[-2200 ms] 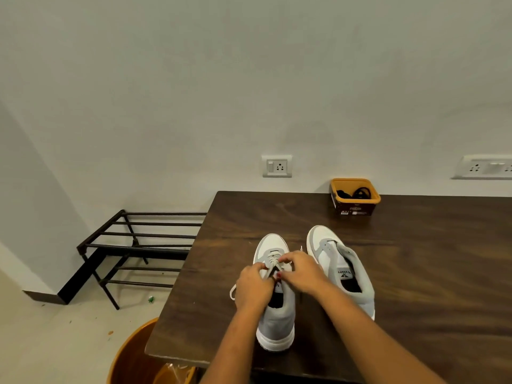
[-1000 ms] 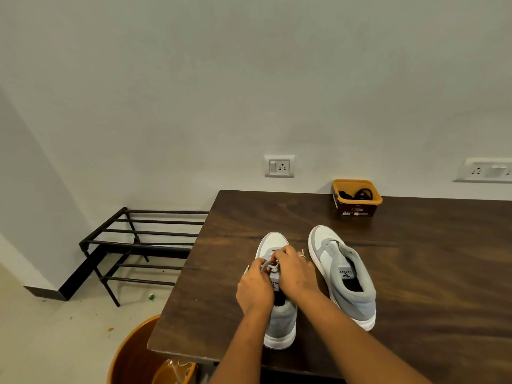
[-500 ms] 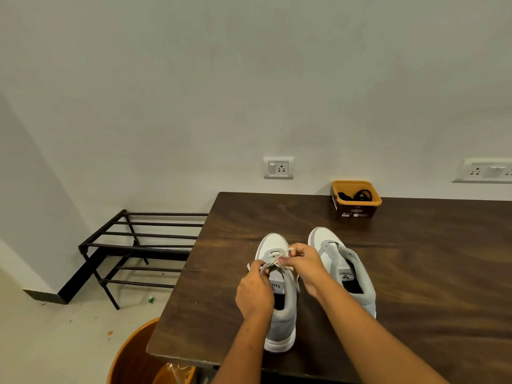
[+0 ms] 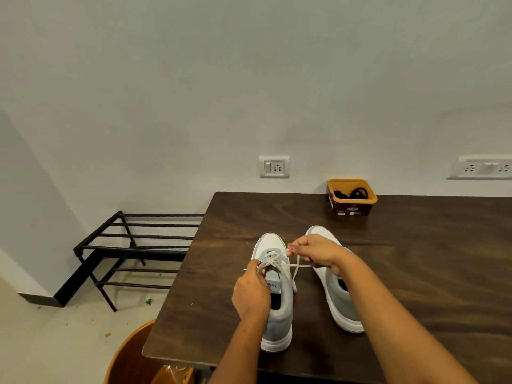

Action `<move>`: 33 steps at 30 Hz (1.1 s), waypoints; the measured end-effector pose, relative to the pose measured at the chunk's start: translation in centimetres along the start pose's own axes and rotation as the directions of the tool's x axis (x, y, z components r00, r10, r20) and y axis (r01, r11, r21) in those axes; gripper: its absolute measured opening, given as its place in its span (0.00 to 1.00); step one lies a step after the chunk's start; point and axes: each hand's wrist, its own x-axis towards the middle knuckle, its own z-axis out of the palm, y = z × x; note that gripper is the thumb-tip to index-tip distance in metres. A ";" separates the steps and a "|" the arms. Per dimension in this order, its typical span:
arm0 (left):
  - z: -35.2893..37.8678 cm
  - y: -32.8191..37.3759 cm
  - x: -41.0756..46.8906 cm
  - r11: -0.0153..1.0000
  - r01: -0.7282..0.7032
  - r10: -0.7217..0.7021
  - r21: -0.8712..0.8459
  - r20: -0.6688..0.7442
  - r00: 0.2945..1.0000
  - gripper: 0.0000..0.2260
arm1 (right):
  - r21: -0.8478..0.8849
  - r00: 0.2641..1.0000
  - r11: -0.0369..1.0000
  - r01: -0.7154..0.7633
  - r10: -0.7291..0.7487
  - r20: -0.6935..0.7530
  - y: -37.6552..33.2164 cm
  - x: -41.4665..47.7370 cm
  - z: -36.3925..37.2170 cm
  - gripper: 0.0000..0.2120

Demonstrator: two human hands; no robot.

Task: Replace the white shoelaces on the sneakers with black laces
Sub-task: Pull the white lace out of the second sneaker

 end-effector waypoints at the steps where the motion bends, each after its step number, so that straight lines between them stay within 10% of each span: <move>1: 0.0 0.0 0.0 1.000 0.000 0.000 0.002 0.001 1.000 0.11 | 0.085 0.998 0.995 0.055 -0.052 -0.034 0.1 0.1 -0.4 0.11; 5: 0.0 0.2 0.0 1.000 -0.010 0.010 -0.003 -0.009 1.000 0.09 | 0.572 0.973 0.794 0.207 -0.105 -0.205 0.8 0.2 -1.0 0.11; 9: -0.2 0.2 -0.1 1.000 -0.026 0.026 0.007 -0.012 1.000 0.10 | 0.603 0.935 0.768 0.214 0.017 -0.354 1.3 0.5 -1.2 0.12; 15: -0.8 1.1 0.7 0.931 -0.333 0.326 0.151 0.066 0.943 0.13 | 0.097 0.899 0.995 0.022 0.023 -0.437 2.0 2.4 -0.5 0.19; 20: -0.6 1.3 1.7 0.876 -0.413 0.385 0.250 0.156 0.910 0.13 | -0.195 0.947 0.979 0.058 -0.116 -0.301 2.2 2.0 3.3 0.26; 27: -0.9 2.6 2.7 0.907 -0.320 0.293 0.275 0.137 0.946 0.07 | -0.294 0.850 0.955 -0.049 -0.114 -0.515 3.8 1.7 6.4 0.30; 33: -0.8 2.9 3.4 0.985 -0.128 0.097 0.120 0.231 0.968 0.07 | -0.423 0.940 0.905 0.044 -0.181 -0.289 4.9 1.4 7.3 0.22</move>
